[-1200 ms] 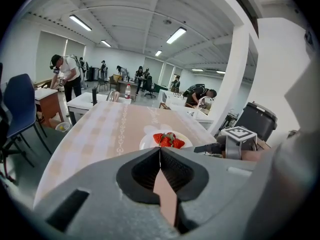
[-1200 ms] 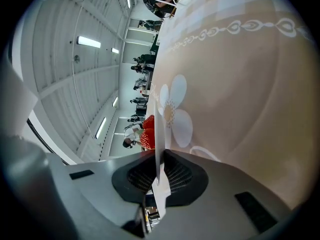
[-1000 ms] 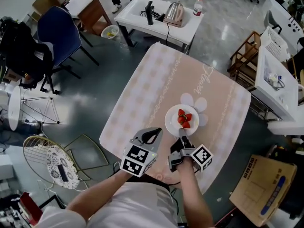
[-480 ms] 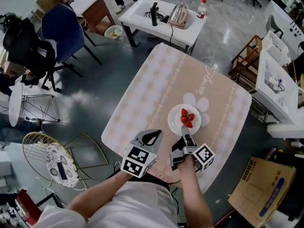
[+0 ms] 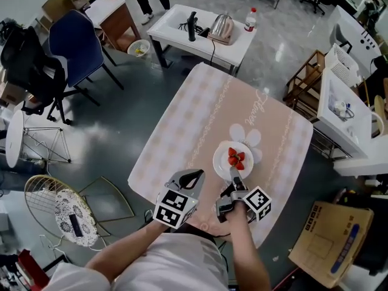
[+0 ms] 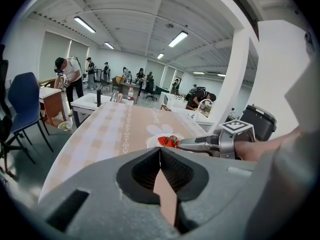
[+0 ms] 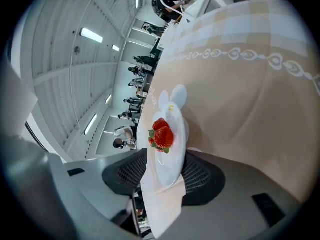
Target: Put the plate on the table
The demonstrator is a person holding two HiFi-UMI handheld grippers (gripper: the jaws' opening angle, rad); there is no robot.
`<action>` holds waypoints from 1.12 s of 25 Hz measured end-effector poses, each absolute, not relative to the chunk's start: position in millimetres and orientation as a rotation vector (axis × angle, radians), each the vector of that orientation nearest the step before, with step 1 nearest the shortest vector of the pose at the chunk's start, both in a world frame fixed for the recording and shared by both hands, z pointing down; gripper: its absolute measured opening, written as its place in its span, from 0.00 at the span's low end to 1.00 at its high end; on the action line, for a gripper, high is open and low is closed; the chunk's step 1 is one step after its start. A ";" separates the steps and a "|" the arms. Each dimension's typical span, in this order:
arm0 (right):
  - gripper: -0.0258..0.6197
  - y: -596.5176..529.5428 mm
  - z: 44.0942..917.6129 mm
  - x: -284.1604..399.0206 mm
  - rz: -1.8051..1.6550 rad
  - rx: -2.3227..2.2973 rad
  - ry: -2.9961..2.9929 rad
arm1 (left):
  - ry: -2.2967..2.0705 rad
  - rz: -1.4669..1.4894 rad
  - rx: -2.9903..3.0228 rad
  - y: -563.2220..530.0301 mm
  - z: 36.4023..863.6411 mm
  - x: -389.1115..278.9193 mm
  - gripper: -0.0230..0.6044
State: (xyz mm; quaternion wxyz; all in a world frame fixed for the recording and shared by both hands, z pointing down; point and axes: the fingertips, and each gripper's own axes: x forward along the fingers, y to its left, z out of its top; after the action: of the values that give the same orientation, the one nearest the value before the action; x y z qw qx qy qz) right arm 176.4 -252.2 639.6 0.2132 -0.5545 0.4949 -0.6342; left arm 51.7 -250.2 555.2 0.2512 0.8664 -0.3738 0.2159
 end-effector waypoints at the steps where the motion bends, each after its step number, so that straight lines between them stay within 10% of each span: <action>1: 0.31 -252.1 638.5 177.4 -1.743 -1.574 1.412 | -1.008 0.586 2.363 -249.2 554.6 51.6 0.05; 28: 0.33 -233.0 655.3 195.7 -1.460 -2.344 2.170 | -0.874 0.564 2.444 -236.1 548.2 41.3 0.04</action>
State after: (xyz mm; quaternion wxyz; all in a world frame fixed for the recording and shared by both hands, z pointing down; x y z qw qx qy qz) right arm 195.7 -233.0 655.3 -0.1842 -0.6561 0.6071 -0.4087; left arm 41.3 -236.1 548.2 0.2405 0.8931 -0.3195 0.2061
